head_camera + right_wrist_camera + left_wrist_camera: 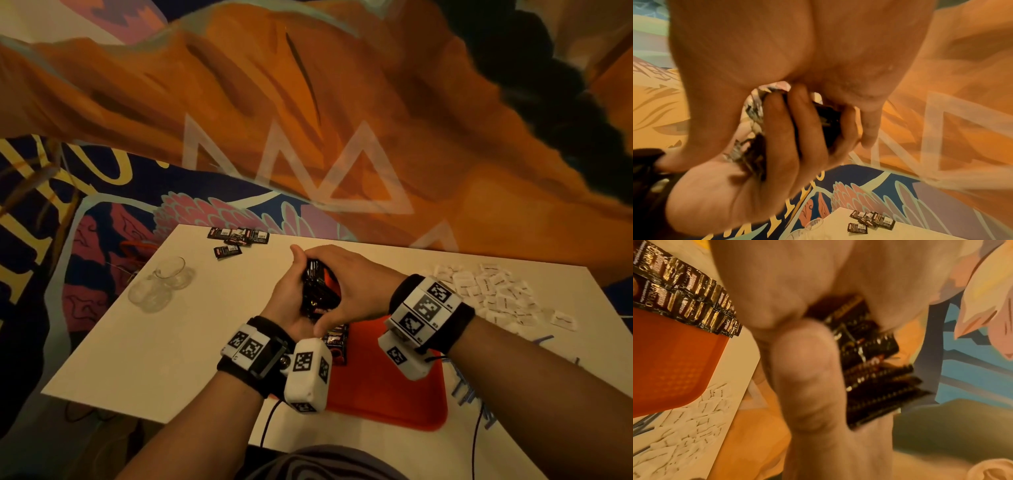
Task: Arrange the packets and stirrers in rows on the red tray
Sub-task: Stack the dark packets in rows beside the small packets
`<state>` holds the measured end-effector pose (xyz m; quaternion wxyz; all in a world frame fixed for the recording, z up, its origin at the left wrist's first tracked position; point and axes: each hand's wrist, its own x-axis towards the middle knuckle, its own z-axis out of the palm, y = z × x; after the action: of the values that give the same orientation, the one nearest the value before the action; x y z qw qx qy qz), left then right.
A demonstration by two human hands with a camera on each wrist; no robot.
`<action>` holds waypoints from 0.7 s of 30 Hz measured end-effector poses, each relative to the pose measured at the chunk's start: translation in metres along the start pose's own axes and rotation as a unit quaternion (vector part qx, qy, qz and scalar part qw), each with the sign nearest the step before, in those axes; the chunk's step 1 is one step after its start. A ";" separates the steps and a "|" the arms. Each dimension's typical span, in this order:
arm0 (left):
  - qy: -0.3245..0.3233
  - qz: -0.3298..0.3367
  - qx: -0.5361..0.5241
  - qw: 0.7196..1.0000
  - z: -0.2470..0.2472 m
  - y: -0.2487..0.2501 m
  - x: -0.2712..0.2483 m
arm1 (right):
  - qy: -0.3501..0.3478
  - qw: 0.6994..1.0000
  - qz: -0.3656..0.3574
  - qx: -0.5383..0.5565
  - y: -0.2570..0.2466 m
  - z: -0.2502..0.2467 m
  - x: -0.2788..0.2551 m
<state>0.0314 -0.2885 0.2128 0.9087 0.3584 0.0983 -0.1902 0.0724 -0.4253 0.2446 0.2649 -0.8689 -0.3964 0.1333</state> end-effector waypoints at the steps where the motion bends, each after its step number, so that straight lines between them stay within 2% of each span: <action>1: 0.008 -0.004 -0.004 1.000 0.000 -0.001 0.001 | -0.004 1.000 0.004 -0.003 0.000 -0.001 0.000; 3: 0.020 0.003 -0.024 1.000 -0.005 -0.003 -0.001 | 0.015 1.000 0.006 -0.006 0.002 0.000 0.000; 6: -0.003 -0.004 -0.021 1.000 -0.011 -0.002 -0.005 | 0.048 0.999 -0.005 0.009 0.005 0.001 0.000; 9: -0.008 -0.017 -0.002 1.000 -0.011 -0.003 -0.007 | 0.040 0.999 -0.021 0.025 0.004 0.001 -0.002; 14: -0.007 0.006 -0.067 0.998 -0.011 -0.007 -0.007 | 0.055 0.998 -0.021 0.012 0.001 0.001 -0.001; 18: -0.027 -0.004 -0.035 0.999 -0.010 -0.005 -0.009 | 0.046 0.998 -0.040 0.002 0.004 0.001 -0.003; 21: -0.019 -0.007 -0.045 0.999 -0.016 -0.001 -0.009 | 0.080 0.996 -0.027 0.009 0.002 0.004 -0.005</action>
<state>0.0227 -0.2756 0.2037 0.9243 0.3127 0.0921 -0.1985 0.0690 -0.4286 0.2398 0.3072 -0.8631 -0.3964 0.0597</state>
